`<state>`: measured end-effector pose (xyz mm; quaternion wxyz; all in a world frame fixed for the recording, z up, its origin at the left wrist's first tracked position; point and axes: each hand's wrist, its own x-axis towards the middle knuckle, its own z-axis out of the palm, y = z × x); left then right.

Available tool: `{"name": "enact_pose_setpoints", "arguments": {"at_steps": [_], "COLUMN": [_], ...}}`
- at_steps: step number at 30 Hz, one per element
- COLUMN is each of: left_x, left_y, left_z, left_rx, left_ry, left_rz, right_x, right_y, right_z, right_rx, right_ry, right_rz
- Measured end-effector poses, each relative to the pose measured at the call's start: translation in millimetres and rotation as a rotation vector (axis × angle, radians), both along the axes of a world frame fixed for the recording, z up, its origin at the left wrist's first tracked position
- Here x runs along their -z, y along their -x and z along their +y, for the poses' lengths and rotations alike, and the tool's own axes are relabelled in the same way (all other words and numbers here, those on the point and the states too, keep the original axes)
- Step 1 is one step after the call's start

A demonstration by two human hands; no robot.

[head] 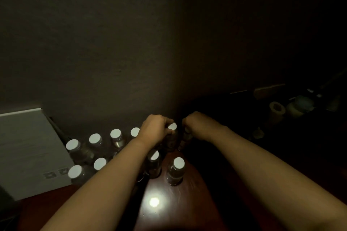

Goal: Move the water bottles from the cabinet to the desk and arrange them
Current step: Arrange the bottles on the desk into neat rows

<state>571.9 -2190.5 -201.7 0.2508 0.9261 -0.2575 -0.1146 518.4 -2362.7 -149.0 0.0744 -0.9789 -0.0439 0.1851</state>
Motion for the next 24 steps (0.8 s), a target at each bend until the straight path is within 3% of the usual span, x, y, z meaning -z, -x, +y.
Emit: {"name": "enact_pose_setpoints", "arguments": {"at_steps": [18, 24], "left_x": [-2, -36], "left_y": [3, 10], "left_z": [1, 43], "left_rx": [0.022, -0.017], "left_ry": [-0.04, -0.005], "left_rz": [-0.043, -0.074], "right_x": [6, -18], "right_y": [-9, 0], "right_z": [1, 4], "right_rx": [0.011, 0.061], "right_ry": [0.064, -0.015], "right_rz": [-0.033, -0.05]}}
